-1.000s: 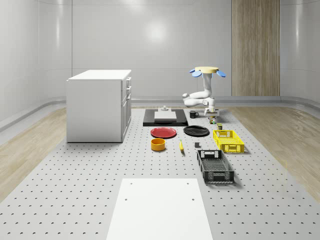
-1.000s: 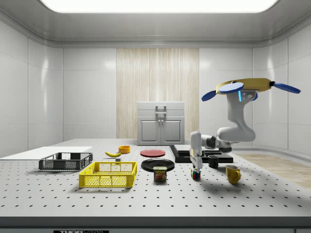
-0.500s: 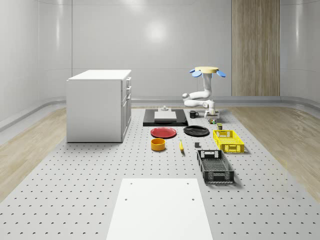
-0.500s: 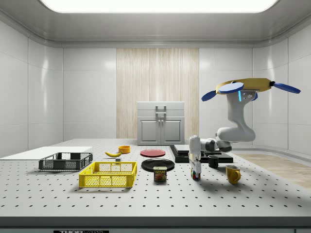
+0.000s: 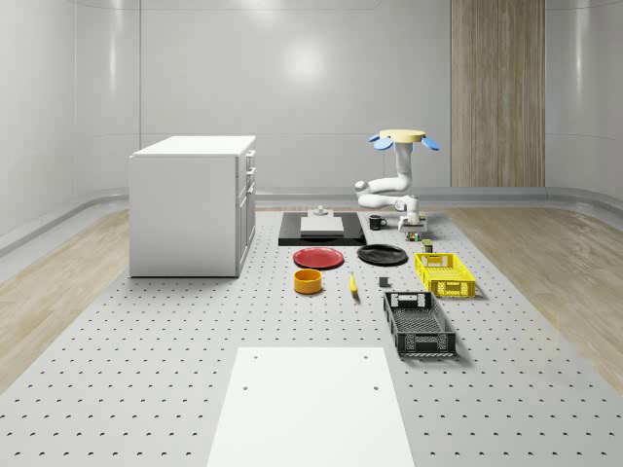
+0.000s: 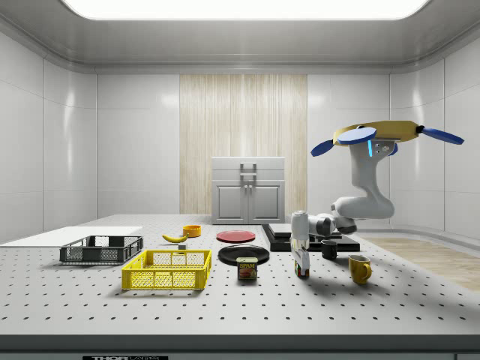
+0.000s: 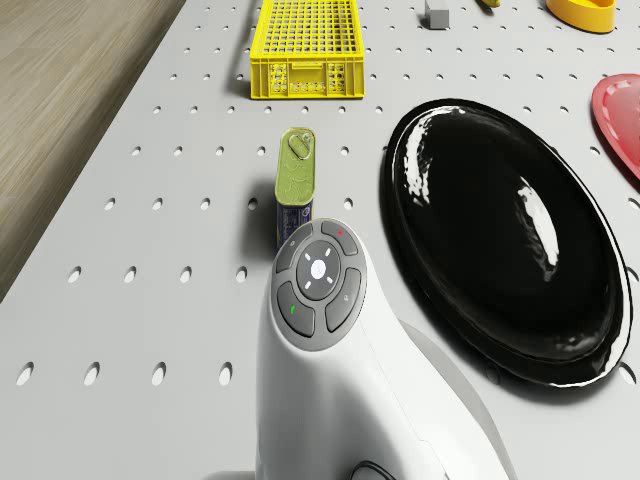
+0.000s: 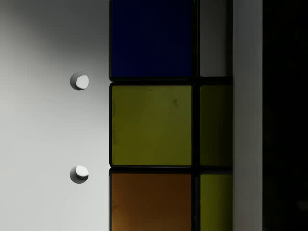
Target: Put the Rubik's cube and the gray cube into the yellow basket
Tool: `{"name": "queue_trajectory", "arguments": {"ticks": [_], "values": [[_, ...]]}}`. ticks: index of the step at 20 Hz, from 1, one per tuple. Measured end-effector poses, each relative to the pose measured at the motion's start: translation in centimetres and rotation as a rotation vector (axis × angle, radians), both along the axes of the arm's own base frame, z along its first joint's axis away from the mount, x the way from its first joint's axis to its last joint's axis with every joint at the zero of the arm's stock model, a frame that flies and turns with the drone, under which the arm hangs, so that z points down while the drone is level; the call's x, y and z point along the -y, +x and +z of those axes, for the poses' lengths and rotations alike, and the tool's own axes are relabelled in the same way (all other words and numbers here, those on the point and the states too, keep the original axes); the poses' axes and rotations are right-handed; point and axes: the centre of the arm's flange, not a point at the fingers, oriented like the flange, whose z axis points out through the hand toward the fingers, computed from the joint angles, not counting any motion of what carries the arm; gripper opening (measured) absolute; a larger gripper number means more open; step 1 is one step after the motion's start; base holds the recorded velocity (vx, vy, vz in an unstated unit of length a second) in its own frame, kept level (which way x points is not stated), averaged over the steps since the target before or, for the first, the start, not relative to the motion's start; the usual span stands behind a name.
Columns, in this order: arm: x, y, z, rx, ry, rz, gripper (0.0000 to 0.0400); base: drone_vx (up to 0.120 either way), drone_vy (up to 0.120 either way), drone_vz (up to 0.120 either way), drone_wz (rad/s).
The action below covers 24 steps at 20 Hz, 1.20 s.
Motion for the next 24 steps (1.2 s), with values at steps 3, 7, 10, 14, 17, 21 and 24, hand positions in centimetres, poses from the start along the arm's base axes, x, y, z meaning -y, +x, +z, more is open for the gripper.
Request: {"name": "queue_trajectory", "arguments": {"ticks": [3, 7, 10, 14, 17, 21, 24], "values": [[0.0, 0.0, 0.0, 0.0, 0.0, 0.0, 0.0334, 0.0, 0.0, 0.0, 0.0], [0.0, 0.0, 0.0, 0.0, 0.0, 0.0, 0.0328, 0.0, 0.0, 0.0, 0.0], [0.0, 0.0, -0.2, 0.0, 0.0, 0.0, 0.0326, 0.0, 0.0, 0.0, 0.0], [0.0, 0.0, -1.4, 0.0, 0.0, 0.0, 0.0326, 0.0, 0.0, 0.02, 0.0], [0.0, 0.0, -2.7, 0.0, 0.0, 0.0, 0.0325, 0.0, 0.0, 0.12, 0.0], [0.0, 0.0, -3.8, 0.0, 0.0, 0.0, 0.0325, 0.0, 0.0, 0.12, 0.0], [0.0, 0.0, -4.3, 0.0, 0.0, 0.0, 0.0325, 0.0, 0.0, 0.12, 0.0]]}}
